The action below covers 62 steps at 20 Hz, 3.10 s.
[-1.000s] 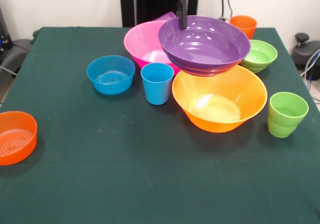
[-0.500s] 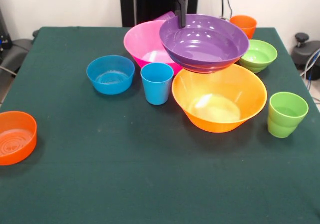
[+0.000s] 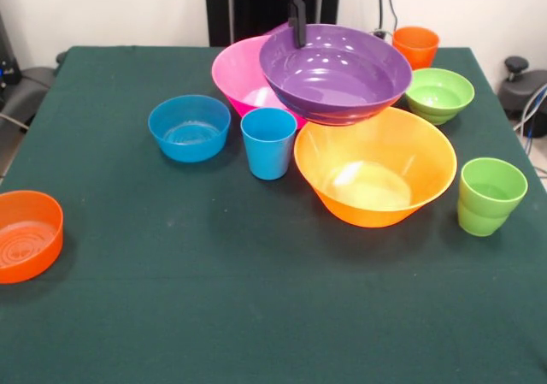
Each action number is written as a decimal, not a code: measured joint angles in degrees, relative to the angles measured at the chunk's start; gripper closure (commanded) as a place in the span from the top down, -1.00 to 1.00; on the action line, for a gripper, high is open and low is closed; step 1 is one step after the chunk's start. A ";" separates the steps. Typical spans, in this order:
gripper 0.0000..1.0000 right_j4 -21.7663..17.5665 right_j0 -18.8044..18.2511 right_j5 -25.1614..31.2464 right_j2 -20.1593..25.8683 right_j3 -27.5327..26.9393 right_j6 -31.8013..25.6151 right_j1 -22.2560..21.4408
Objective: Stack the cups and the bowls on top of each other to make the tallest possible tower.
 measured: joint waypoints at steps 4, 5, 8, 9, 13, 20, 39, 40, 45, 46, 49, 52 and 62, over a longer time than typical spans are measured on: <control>-1.00 0.01 -0.21 -0.01 0.02 0.02 0.00 0.00; -1.00 0.00 -0.30 0.00 0.04 0.02 0.00 0.00; -1.00 0.39 -0.98 0.00 0.34 0.04 0.00 0.00; -1.00 0.61 -1.19 -0.01 0.40 0.04 0.00 0.00; -1.00 0.84 -1.99 0.00 0.59 0.07 0.00 -0.01; -1.00 0.81 -3.53 0.00 0.68 0.26 0.00 -0.01; -1.00 -4.30 1.03 -0.02 -0.93 0.55 0.00 0.02; -1.00 -5.19 1.71 -0.02 -1.32 0.56 0.02 0.06; -1.00 -8.29 3.88 -0.02 -3.26 0.62 0.78 0.27; -1.00 -8.88 4.18 -0.02 -3.61 0.63 1.09 0.27; -1.00 -9.93 4.48 -0.04 -4.25 0.65 2.04 0.28; -1.00 -11.36 4.89 -0.05 -5.24 0.65 3.41 0.28; -1.00 -15.34 6.71 -1.29 -7.57 0.70 8.65 0.28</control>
